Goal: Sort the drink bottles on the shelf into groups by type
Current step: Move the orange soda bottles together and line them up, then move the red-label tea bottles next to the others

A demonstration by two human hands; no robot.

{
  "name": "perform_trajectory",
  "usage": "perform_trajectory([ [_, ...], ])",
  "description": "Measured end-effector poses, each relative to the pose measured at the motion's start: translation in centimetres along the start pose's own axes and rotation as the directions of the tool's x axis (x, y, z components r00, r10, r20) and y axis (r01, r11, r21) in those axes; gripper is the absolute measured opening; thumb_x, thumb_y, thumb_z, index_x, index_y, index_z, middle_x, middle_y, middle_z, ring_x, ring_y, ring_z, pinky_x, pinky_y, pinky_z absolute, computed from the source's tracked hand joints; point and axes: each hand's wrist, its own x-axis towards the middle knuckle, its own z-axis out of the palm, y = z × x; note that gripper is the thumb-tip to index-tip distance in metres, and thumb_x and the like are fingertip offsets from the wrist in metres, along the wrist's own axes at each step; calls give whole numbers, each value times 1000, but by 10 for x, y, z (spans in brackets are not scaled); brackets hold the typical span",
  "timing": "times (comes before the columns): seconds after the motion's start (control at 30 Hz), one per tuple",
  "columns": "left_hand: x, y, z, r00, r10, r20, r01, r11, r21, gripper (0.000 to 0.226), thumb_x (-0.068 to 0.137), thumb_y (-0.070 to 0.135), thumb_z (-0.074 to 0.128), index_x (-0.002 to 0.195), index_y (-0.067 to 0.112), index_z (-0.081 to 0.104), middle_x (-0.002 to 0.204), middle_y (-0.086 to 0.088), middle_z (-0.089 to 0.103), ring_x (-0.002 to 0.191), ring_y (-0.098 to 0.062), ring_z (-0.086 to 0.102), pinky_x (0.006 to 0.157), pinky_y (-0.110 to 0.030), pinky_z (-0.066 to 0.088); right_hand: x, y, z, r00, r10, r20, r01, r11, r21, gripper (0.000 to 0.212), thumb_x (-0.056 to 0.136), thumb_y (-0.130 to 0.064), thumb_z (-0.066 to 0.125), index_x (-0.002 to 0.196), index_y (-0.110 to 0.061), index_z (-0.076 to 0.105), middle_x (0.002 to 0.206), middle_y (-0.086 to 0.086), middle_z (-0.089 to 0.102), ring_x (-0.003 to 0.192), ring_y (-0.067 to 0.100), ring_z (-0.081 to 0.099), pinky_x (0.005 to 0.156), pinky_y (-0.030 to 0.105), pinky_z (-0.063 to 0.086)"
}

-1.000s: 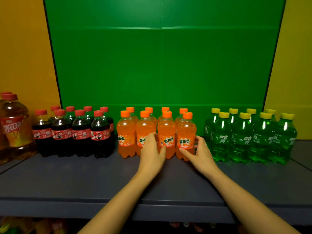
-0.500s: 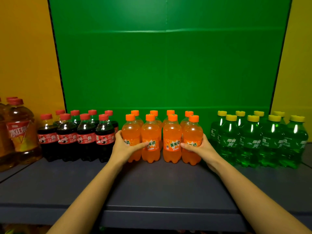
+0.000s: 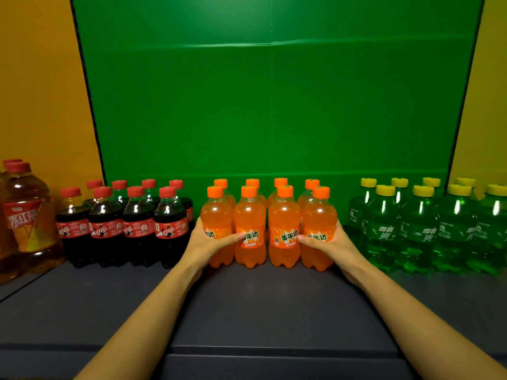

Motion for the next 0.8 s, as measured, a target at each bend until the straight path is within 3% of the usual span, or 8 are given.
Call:
perform_trajectory([
  [0.27,-5,4,7,1000,13,-3,-13,1000,2,55,66,9,79,102,34,46,101,9,59,95,-8,59,73,-22,47,-3,-4,1,1000,-3,-18,2,999,-44,91,63,-13,81,138,-20,30,128,3,54,104,8,56,78,20,46],
  [0.37,-12,6,2,999,-40,-15,41,999,28,54,69,13,77,113,24,46,103,5,60,94,-9,59,72,-21,48,-12,-10,0,997,-12,-70,-2,982,-189,96,58,-23,84,137,-20,30,129,1,50,112,15,53,90,30,45],
  [0.5,-29,11,-15,996,-90,-11,90,977,193,69,73,25,74,133,18,40,134,-3,52,120,-20,52,98,-36,45,-33,-21,2,957,-164,-240,25,868,-496,101,60,-30,84,139,-8,26,140,13,37,127,27,41,106,45,38],
  [0.57,-46,16,-28,995,-78,-58,92,941,326,71,77,29,71,137,14,37,140,-3,44,127,-20,44,103,-35,39,-48,-27,5,918,-302,-258,103,808,-580,85,66,-24,81,133,-4,34,133,16,40,125,30,41,104,42,37],
  [0.63,-67,23,-46,997,28,-78,8,902,431,49,81,25,67,126,14,50,129,-2,54,116,-17,52,95,-30,44,-64,-35,10,885,-415,-210,199,746,-635,62,71,-20,76,122,-8,44,121,10,45,116,27,45,97,40,40],
  [0.73,-99,34,-82,980,185,-73,-100,778,620,20,83,26,64,103,21,61,102,4,65,92,-10,62,82,-38,53,-82,-47,24,889,-449,-92,284,698,-658,31,78,-20,70,103,-23,53,105,-6,51,100,20,55,81,36,46],
  [0.8,-121,42,-112,969,233,-84,-99,676,731,17,83,38,61,97,28,60,92,12,65,86,-6,61,77,-41,54,-92,-56,41,893,-450,-19,329,680,-655,21,79,-22,68,93,-31,56,99,-11,58,85,19,61,72,41,50],
])
